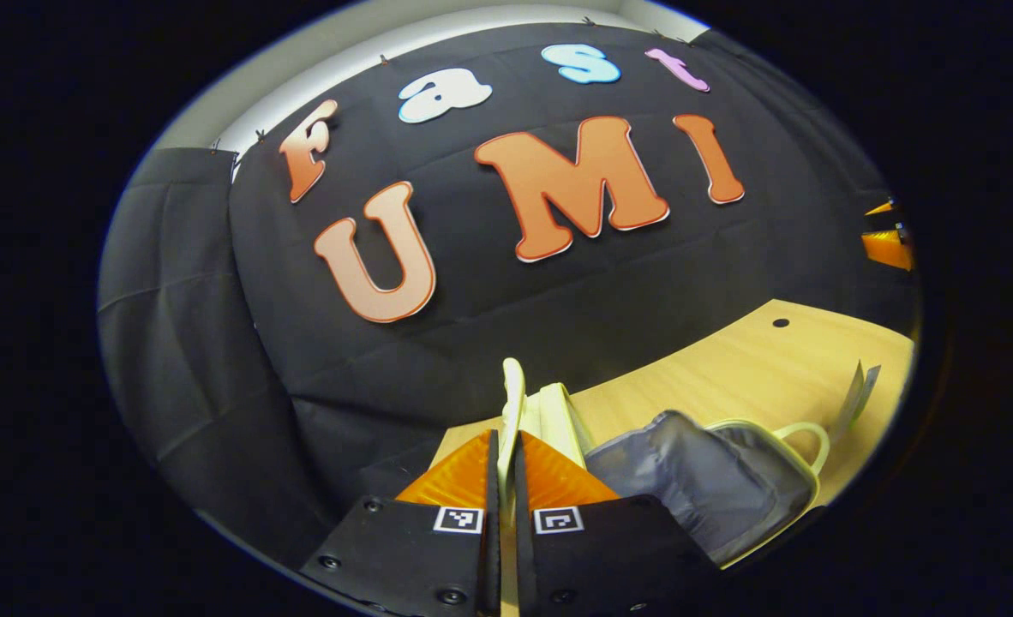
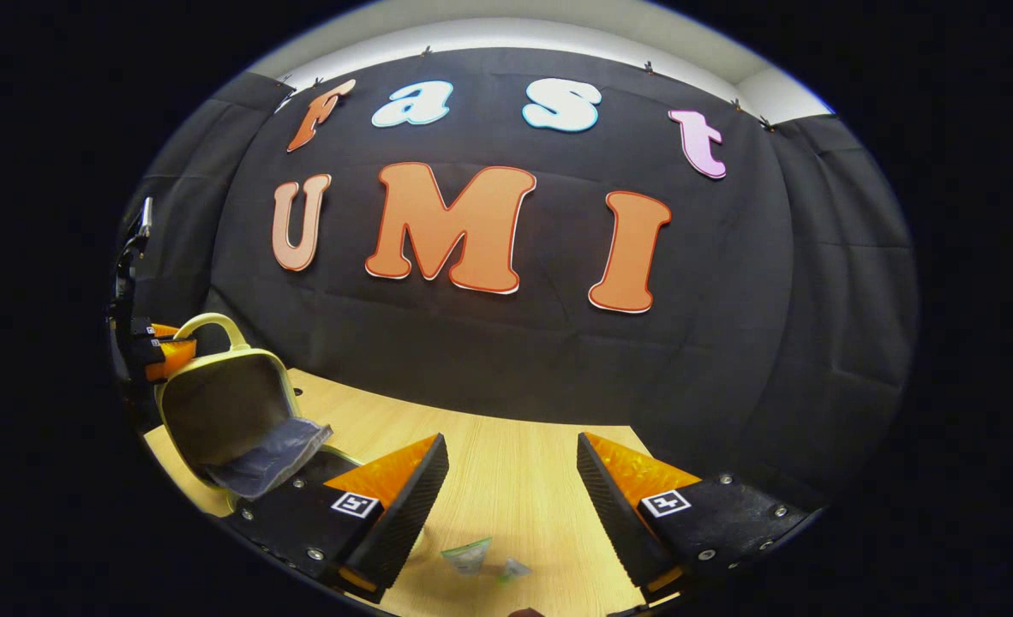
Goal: First open the suitcase, pack the skin care products into it, and then close the suitcase.
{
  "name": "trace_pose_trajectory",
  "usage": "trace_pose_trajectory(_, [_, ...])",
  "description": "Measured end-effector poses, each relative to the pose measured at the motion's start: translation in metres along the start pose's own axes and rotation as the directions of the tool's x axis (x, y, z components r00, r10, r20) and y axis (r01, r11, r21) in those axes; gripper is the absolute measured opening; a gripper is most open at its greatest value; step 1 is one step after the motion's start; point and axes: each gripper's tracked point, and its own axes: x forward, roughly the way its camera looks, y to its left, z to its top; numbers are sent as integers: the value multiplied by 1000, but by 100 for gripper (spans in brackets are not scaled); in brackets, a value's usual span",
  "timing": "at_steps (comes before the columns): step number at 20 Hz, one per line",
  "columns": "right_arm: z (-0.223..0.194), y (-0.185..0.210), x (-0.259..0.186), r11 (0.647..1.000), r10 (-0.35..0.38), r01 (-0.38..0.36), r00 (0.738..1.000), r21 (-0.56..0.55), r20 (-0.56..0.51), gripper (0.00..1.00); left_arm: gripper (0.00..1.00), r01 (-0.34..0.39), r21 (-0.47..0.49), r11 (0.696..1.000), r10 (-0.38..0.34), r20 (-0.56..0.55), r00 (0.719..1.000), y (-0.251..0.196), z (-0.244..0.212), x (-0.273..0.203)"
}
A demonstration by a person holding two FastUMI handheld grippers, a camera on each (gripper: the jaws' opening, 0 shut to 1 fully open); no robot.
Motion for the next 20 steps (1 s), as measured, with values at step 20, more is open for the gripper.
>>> trace_pose_trajectory(20, [-49,0,-28,995,-73,63,986,-72,-147,96,14,-119,24,993,119,-409,905,116,-232,70])
